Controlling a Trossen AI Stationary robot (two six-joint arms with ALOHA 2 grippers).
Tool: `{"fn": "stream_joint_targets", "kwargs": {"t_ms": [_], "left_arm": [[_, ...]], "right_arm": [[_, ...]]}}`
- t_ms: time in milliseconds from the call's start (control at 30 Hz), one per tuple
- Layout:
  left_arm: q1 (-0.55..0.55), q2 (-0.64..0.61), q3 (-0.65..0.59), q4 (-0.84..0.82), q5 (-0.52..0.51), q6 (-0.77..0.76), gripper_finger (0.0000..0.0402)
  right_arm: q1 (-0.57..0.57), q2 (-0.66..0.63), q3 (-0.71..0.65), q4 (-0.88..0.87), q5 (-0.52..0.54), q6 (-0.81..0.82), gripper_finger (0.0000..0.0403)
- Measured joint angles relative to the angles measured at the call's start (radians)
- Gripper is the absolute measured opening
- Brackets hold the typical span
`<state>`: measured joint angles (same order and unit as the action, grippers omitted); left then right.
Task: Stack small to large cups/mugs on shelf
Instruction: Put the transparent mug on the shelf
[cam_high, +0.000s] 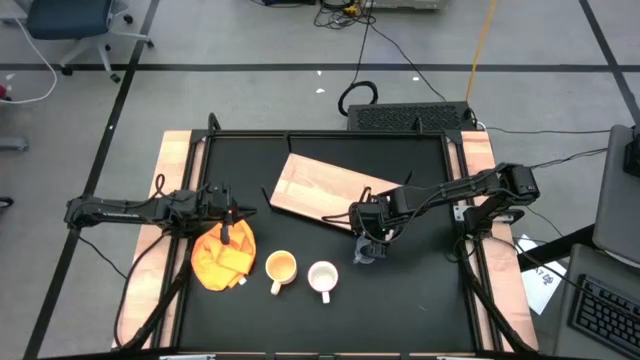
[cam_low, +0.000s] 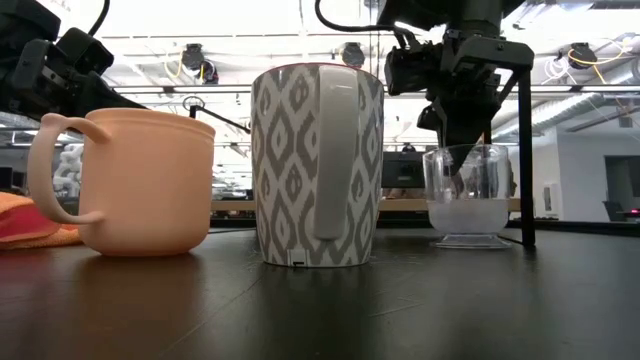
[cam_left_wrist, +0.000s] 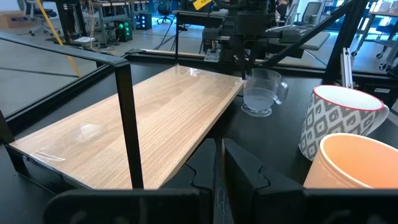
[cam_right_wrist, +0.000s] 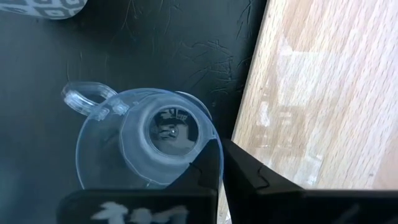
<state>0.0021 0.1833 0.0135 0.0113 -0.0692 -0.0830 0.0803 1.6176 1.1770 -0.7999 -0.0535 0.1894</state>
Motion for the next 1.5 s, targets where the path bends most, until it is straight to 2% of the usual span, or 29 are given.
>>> {"fn": "stream_joint_targets", "kwargs": {"t_ms": [300, 867, 1500], "left_arm": [[0.0, 0.0, 0.0, 0.0, 0.0, 0.0, 0.0031], [0.0, 0.0, 0.0, 0.0, 0.0, 0.0, 0.0031], [0.0, 0.0, 0.0, 0.0, 0.0, 0.0, 0.0031]], "right_arm": [[0.0, 0.001, 0.011, -0.007, 0.0, 0.0, 0.0001], [-0.002, 0.001, 0.134, -0.043, 0.0, -0.019, 0.0], [-0.023, 0.001, 0.162, -0.069, -0.001, 0.004, 0.0]]}}
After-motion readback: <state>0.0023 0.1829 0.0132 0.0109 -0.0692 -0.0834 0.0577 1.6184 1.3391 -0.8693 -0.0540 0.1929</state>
